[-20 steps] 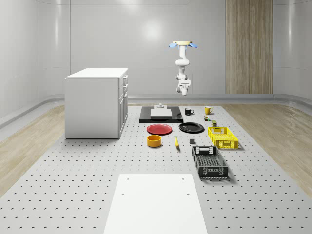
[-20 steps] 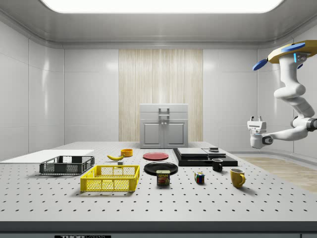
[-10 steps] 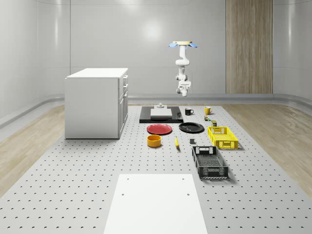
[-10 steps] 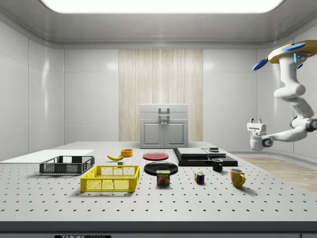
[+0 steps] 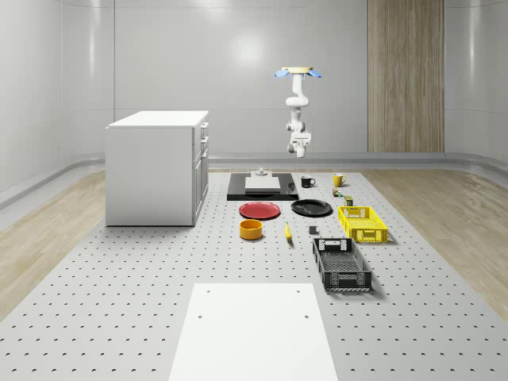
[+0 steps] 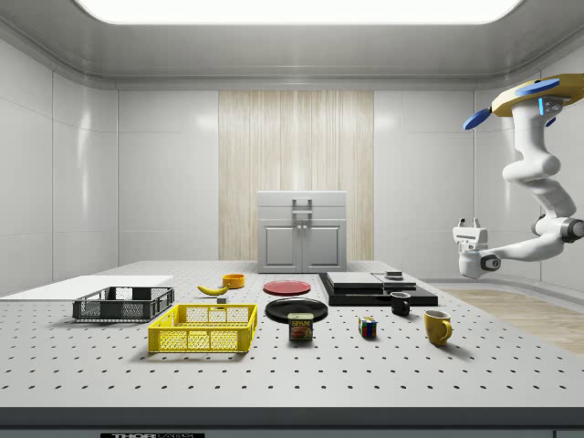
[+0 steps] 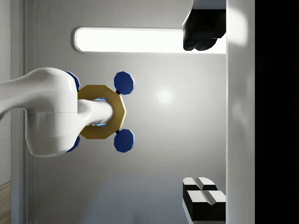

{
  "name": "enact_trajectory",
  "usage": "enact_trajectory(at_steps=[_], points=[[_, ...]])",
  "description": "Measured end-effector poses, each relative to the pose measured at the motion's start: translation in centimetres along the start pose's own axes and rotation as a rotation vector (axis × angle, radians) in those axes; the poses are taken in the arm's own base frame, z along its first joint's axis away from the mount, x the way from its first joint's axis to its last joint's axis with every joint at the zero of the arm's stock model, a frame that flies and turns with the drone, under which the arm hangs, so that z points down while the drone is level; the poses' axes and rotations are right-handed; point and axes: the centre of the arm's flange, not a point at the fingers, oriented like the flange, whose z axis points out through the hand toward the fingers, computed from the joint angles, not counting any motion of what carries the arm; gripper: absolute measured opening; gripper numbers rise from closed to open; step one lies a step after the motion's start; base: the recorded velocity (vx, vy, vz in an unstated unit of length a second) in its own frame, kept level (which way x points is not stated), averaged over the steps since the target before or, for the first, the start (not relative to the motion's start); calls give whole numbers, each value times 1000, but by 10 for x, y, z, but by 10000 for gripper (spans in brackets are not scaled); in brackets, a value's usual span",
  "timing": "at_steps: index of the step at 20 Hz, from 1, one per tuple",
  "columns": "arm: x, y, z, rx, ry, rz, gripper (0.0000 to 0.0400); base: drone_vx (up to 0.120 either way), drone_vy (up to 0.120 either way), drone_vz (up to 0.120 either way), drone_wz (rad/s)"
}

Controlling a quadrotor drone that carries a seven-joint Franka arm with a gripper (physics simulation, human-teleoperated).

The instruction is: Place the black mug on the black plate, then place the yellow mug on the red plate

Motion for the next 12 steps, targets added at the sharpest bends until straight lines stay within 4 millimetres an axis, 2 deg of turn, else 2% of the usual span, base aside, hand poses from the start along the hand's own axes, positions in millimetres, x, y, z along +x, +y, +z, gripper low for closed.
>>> enact_trajectory(at_steps=[4, 7, 9, 12], points=[[0, 0, 0, 2, 3, 0, 400, 120, -10, 0, 0], [0, 0, 0, 2, 5, 0, 400, 120, -120, 0, 0], [-1, 0, 0, 3, 7, 0, 400, 40, 0, 0, 0], [-1, 0, 0, 3, 10, 0, 400, 120, 0, 0, 0]])
